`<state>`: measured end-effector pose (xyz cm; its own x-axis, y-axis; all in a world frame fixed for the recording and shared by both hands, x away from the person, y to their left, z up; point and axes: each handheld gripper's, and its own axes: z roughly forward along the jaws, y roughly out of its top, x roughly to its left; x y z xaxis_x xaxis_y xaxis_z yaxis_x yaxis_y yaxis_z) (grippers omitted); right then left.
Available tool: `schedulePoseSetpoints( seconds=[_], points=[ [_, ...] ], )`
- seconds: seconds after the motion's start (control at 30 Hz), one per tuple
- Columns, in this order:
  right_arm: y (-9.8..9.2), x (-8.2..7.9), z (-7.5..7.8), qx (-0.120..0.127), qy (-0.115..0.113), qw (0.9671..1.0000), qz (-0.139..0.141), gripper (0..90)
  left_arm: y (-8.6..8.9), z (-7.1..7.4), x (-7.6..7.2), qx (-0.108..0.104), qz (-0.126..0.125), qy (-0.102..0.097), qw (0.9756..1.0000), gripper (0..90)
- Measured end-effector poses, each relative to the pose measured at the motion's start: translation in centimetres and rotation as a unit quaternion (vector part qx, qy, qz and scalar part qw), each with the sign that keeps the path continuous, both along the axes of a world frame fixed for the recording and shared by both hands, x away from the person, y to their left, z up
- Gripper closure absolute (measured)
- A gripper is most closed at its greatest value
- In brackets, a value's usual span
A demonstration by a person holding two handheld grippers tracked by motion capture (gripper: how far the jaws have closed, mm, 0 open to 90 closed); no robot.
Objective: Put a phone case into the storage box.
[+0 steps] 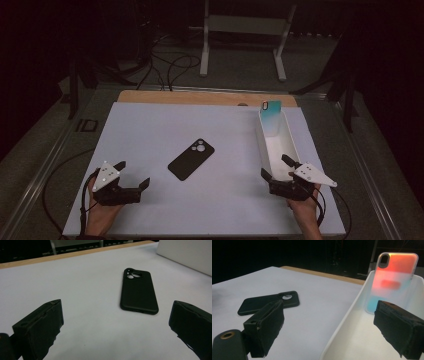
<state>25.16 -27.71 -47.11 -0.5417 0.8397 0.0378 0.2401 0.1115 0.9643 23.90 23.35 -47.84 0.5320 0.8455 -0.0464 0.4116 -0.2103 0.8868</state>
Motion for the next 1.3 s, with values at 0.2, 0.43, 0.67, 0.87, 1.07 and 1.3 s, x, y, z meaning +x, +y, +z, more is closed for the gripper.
schedulePoseSetpoints(
  seconds=[0.2, 0.43, 0.67, 0.87, 1.07, 1.3],
  points=[
    [-0.1, 0.0, 0.0, 0.004, 0.002, 1.0000, -0.007, 9.4, -1.7, 0.7, 1.4, 0.032, -0.011, 0.020, 0.9992, 0.2],
    [-0.2, 0.0, 0.0, 0.003, 0.002, 1.0000, -0.007, 9.4, -3.3, 1.2, 3.2, 0.040, -0.026, 0.038, 0.9981, 0.1],
    [-0.3, 0.1, 0.0, 0.004, 0.002, 1.0000, -0.008, 9.4, -5.0, 1.5, 5.2, 0.067, -0.038, 0.067, 0.9948, 0.0],
    [-0.2, 0.1, 0.0, 0.003, 0.002, 1.0000, -0.008, 9.4, -6.4, 1.2, 6.7, 0.075, -0.049, 0.085, 0.9924, 0.1],
    [-0.2, 0.1, 0.1, 0.003, 0.002, 1.0000, -0.008, 9.4, -8.0, 0.6, 8.0, 0.089, -0.061, 0.104, 0.9886, 0.1],
    [-0.1, 0.2, -0.1, 0.001, 0.004, 1.0000, -0.005, 9.4, -10.0, -0.3, 9.3, 0.114, -0.080, 0.131, 0.9816, 0.1]
  ],
)
